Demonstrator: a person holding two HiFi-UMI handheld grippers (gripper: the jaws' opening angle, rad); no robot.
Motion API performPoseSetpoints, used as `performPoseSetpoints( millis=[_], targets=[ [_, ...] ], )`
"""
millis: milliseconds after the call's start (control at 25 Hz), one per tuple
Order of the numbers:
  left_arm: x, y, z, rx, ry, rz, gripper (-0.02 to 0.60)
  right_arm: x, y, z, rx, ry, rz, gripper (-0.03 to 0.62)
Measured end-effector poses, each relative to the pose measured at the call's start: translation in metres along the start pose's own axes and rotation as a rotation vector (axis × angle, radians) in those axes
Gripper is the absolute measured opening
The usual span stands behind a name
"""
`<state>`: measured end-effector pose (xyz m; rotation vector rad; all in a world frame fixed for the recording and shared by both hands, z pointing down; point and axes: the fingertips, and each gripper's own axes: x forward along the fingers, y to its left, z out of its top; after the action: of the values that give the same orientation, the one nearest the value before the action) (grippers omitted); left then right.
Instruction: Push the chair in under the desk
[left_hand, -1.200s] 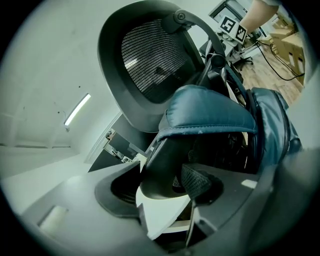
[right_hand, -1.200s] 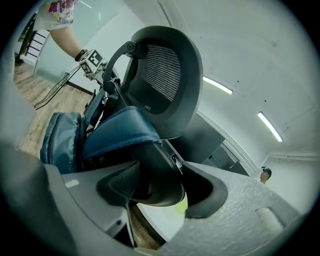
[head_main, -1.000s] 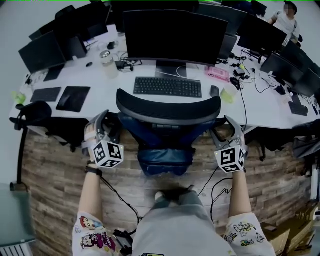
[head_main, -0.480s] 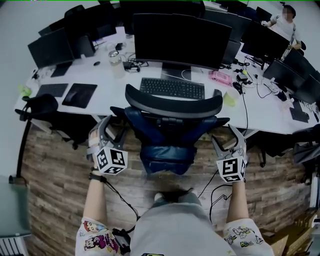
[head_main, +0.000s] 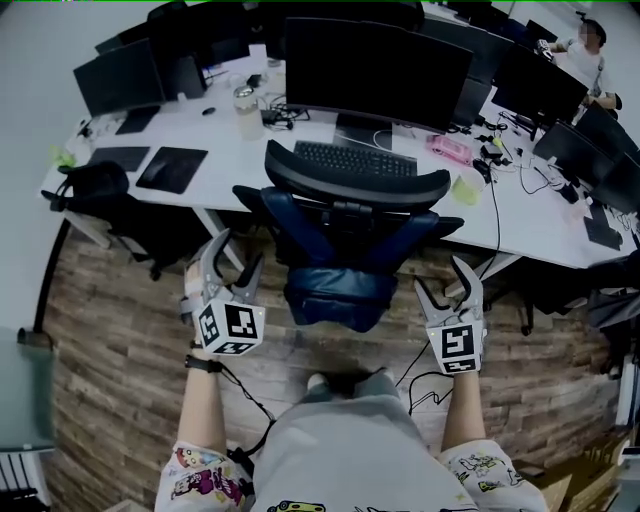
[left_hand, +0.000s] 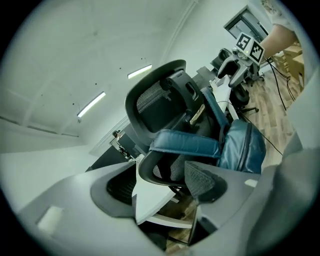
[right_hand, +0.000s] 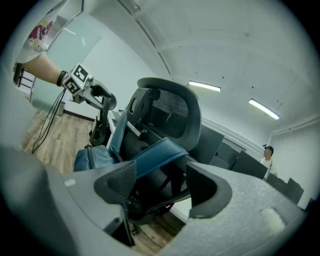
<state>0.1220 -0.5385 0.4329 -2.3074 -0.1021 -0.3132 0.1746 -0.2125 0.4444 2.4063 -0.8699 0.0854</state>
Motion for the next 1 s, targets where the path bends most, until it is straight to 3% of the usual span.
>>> performPoseSetpoints(
  millis=[360,720,1000],
  targets=[
    [-0.046,-0.027,0.024,-0.112,-0.036,-0.021,0.258,-0.020,0.048,0.017,0.206,-0.075,0.121,0.227],
    [-0.074,-0.082,0.026,-0.324,-0.061,-0.146,0.190,-0.031,0.093,0.021,0.349,-0.100,0.247,0.163],
    [-0.092,-0.118,0.032,-0.537,-0.086,-0.233,0.121,-0.044,0.111,0.018,0.476,-0.114,0.295,0.057]
  ],
)
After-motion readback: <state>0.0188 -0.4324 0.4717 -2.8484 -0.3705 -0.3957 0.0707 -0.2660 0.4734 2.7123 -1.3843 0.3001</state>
